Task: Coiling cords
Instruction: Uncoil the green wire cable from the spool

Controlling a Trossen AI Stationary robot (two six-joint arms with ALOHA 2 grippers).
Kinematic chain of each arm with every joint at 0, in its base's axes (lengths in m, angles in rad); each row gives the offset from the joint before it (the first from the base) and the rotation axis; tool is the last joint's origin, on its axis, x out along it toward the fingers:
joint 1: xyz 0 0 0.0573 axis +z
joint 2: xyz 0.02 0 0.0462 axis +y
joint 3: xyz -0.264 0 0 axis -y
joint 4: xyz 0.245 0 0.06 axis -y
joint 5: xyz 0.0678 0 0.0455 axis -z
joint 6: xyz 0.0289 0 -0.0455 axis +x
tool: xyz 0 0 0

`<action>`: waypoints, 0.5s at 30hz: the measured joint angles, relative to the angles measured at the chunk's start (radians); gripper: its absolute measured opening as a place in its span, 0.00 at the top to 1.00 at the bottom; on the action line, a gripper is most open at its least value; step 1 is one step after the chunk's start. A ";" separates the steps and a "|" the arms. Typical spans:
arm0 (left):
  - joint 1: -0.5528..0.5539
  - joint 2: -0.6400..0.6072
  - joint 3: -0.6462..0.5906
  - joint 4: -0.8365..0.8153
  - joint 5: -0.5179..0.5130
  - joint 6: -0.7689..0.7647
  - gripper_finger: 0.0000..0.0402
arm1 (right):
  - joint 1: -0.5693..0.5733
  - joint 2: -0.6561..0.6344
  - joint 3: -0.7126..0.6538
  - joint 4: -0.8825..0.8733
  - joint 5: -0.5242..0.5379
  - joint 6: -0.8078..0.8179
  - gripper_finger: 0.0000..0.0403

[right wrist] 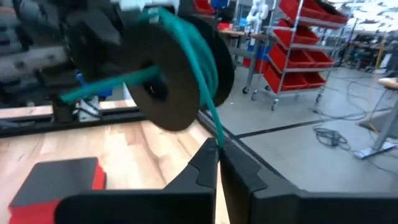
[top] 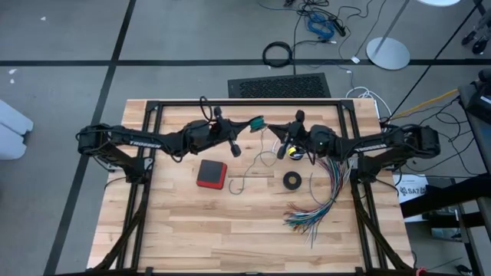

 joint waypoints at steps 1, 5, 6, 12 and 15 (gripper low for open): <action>0.002 0.000 0.000 -0.008 -0.019 0.009 1.00 | 0.004 -0.004 0.000 0.005 0.003 0.000 1.00; 0.011 0.000 0.000 -0.019 -0.077 0.046 1.00 | 0.019 -0.007 0.017 0.030 -0.003 -0.004 1.00; 0.013 0.000 0.000 -0.019 -0.085 0.054 1.00 | 0.025 -0.006 0.025 0.030 -0.009 -0.006 1.00; 0.021 0.000 0.000 -0.003 -0.132 0.080 1.00 | 0.068 0.055 0.099 0.015 -0.052 -0.020 1.00; 0.028 0.000 0.000 0.022 -0.134 0.080 1.00 | 0.086 0.114 0.142 -0.010 -0.055 -0.028 1.00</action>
